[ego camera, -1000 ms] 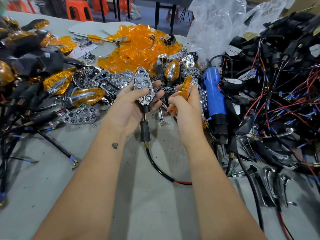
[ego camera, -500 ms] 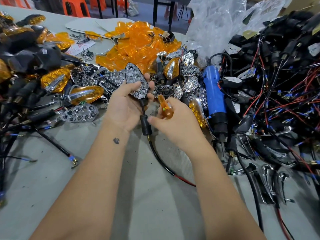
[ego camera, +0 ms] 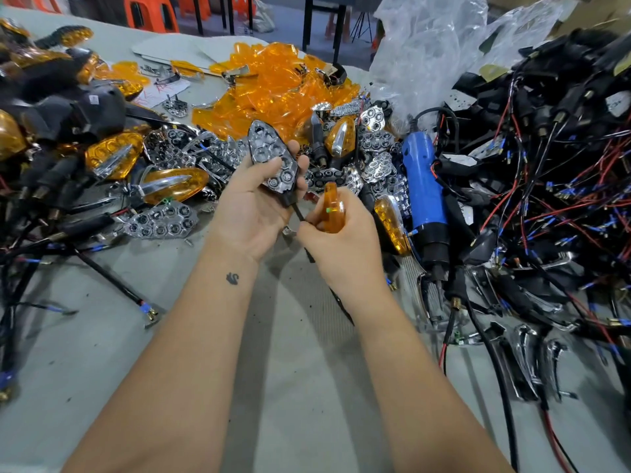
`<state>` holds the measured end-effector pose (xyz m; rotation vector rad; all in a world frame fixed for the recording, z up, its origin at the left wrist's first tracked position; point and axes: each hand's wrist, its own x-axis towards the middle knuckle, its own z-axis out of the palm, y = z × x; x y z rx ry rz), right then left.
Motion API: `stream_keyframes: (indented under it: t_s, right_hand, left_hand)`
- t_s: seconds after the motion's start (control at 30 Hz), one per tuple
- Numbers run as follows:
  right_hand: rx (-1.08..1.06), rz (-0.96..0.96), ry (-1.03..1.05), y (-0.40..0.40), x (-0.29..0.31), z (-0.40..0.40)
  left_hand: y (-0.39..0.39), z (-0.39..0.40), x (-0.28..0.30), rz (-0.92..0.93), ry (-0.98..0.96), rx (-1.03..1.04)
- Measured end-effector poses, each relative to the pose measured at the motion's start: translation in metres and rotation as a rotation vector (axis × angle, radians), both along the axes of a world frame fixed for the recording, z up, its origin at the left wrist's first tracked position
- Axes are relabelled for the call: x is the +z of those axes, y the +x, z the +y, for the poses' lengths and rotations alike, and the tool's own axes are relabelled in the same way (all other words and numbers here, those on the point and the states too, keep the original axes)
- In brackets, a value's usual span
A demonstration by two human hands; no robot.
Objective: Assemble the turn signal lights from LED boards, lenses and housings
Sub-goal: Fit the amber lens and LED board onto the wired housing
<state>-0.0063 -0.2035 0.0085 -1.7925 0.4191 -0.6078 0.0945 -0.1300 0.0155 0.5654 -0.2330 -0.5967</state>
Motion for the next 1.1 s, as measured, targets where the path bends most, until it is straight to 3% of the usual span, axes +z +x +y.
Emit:
stream_keyframes:
  t_s: [0.13,0.5,0.83,1.1]
  right_hand:
    - [-0.03,-0.024,-0.044,-0.002,0.001,-0.002]
    - [-0.133,-0.033,-0.257,-0.003,-0.001,-0.001]
    - [-0.207,-0.089,-0.079,-0.001,-0.004,-0.003]
    - [-0.084,-0.079,-0.048,-0.003,-0.005,-0.008]
  left_hand:
    - [-0.006,-0.003,0.004,-0.117,0.077,-0.02]
    - [-0.004,0.0,0.001,-0.13,0.007,-0.117]
    - [-0.011,-0.01,-0.001,-0.235,0.046,-0.15]
    - [-0.007,-0.007,-0.007,-0.224,-0.041,-0.134]
